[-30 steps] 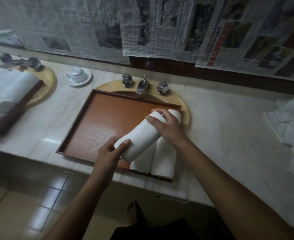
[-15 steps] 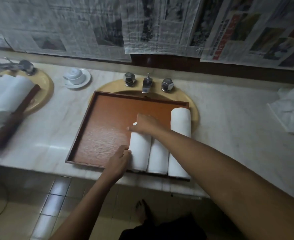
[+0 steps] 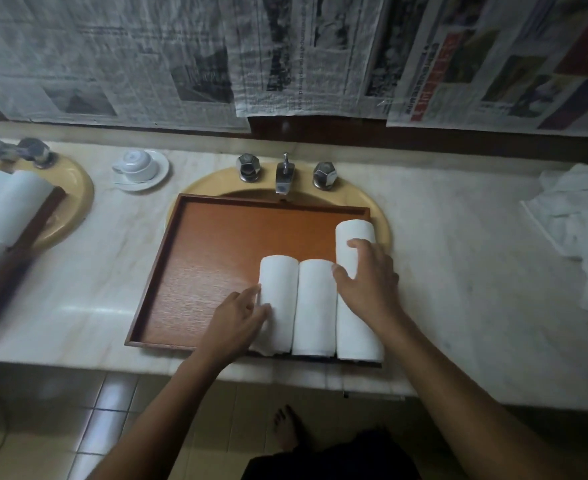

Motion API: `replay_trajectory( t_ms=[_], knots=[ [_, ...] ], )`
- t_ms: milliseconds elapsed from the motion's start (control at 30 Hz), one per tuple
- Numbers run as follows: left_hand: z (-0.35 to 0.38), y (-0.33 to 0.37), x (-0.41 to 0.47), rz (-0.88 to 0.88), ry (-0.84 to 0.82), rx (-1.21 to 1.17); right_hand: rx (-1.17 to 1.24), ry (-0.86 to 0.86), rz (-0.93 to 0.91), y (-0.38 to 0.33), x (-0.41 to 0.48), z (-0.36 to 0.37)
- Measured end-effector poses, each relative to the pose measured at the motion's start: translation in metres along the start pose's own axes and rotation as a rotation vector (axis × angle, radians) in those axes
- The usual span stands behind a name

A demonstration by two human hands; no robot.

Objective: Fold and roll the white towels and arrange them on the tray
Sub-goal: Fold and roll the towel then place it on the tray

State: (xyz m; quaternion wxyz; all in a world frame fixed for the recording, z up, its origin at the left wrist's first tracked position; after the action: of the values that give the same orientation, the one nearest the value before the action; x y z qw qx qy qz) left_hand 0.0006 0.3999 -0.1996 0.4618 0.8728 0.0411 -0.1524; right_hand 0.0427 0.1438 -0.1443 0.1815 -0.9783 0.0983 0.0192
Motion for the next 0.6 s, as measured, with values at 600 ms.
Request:
replay_trajectory(
  t_ms=[600],
  knots=[
    [0.013,0.000,0.007,-0.112,-0.230,-0.220,0.230,-0.322,0.285,0.086,-0.053,0.057]
  ],
)
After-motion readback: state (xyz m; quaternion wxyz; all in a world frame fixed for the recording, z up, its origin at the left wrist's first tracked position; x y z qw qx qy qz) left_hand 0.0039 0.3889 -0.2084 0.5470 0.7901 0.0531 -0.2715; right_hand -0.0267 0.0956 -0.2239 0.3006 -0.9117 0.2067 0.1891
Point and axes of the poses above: each hand's wrist, its own x-axis towards the middle knuckle, its own z-axis out of the palm, y = z × x, the point moved 9 cm from there along x, towards the middle knuckle, and after that the axes turned 12 degrees about -x, right-handed, at the moved point
